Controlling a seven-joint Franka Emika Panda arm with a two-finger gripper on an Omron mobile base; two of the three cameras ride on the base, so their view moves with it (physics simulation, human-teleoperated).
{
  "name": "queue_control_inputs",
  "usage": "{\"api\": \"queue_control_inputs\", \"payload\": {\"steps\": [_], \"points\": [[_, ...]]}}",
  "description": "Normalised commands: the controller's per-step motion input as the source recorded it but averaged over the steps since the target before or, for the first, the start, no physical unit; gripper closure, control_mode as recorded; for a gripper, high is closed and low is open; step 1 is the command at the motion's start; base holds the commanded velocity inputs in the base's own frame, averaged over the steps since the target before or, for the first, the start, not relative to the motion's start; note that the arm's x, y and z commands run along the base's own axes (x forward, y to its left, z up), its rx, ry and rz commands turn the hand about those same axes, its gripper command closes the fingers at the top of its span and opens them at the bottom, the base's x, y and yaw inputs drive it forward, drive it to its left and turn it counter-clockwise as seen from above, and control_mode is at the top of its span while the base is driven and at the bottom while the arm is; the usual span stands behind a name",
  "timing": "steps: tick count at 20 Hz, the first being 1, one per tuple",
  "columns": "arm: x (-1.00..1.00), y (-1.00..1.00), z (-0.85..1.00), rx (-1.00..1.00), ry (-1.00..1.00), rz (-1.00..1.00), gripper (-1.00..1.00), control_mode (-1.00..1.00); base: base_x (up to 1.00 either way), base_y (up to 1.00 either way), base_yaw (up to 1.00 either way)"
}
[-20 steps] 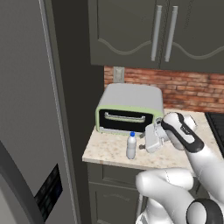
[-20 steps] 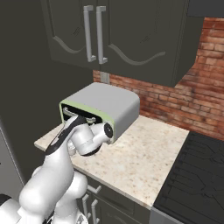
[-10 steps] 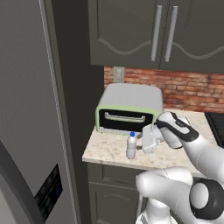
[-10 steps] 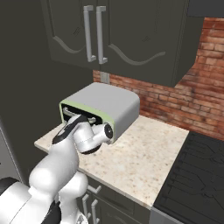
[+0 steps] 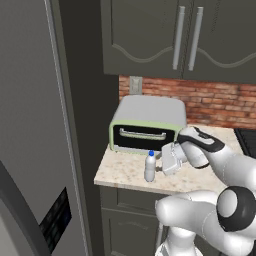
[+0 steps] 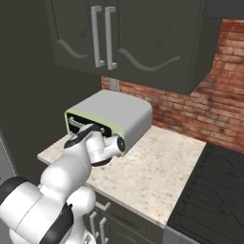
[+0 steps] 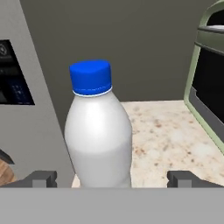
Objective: Take the bottled waters from the counter and place them in the freezer to freeze. Close the freezer door after placing the bottles.
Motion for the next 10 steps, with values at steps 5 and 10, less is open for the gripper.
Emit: {"api": "queue_control_inputs", "payload": {"steps": [5,10], "points": [[0.03,0.12,0.00,0.03,0.00,0.05,-1.00,-1.00,0.00,0.00,0.00],[0.09,0.25,0.00,0.02,0.00,0.08,-1.00,-1.00,0.00,0.00,0.00]]}}
